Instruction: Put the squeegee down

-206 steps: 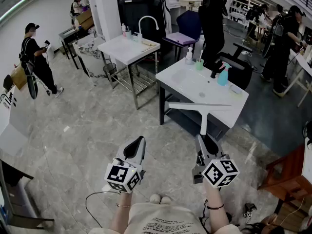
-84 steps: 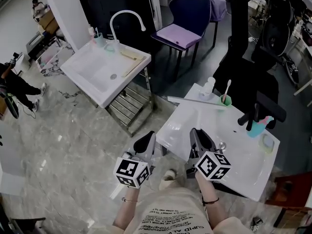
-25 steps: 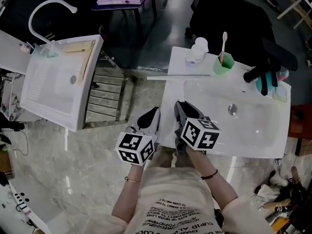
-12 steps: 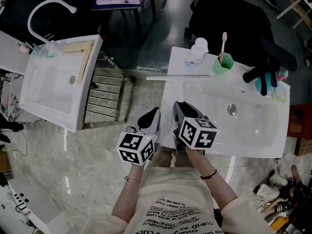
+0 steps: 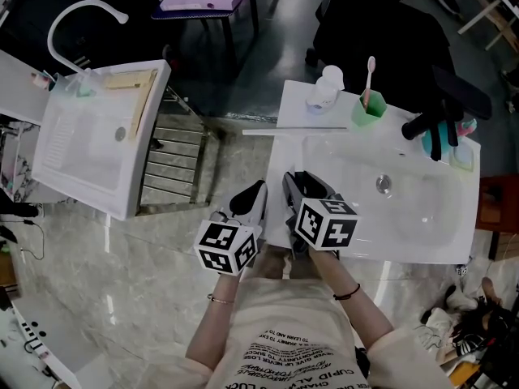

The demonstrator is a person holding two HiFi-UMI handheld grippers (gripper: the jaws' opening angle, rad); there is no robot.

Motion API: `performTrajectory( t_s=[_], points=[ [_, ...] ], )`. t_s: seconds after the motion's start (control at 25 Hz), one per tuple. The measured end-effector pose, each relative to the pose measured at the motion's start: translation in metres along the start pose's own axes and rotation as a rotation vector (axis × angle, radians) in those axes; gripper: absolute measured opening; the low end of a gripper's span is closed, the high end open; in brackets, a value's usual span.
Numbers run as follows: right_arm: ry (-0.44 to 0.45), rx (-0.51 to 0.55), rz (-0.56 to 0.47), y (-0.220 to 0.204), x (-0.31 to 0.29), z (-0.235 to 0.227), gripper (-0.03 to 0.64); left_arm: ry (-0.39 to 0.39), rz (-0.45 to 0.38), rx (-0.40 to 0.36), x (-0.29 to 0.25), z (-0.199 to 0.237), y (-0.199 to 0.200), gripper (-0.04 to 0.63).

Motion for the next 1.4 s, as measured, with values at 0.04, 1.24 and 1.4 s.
performTrajectory(
  t_s=[0.04, 1.24, 1.4],
  points=[
    [0.005, -0.003, 0.001, 0.000, 0.000, 0.000, 0.143, 0.000, -0.002, -0.001, 0.000, 0.000, 0.000, 0.021],
    [0.159, 0.158, -0.212, 0.050, 0.077, -0.007, 0.006, -0.077, -0.156, -0.138, 0.014, -0.045, 0.053, 0.021],
    [0.164, 0.172, -0.242, 0.057, 0.091, -0.013, 0.006, -0.088, -0.183, -0.161, 0.016, -0.052, 0.061, 0.021]
  ],
)
Point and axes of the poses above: the fingertips, and each gripper's own axes: x backward along the fingers, z to its left, y out of its top, the point moved 10 cm from there along x, backward along the fingers, and after that the axes turned 7 degrees about y, right-handed, at the moved point
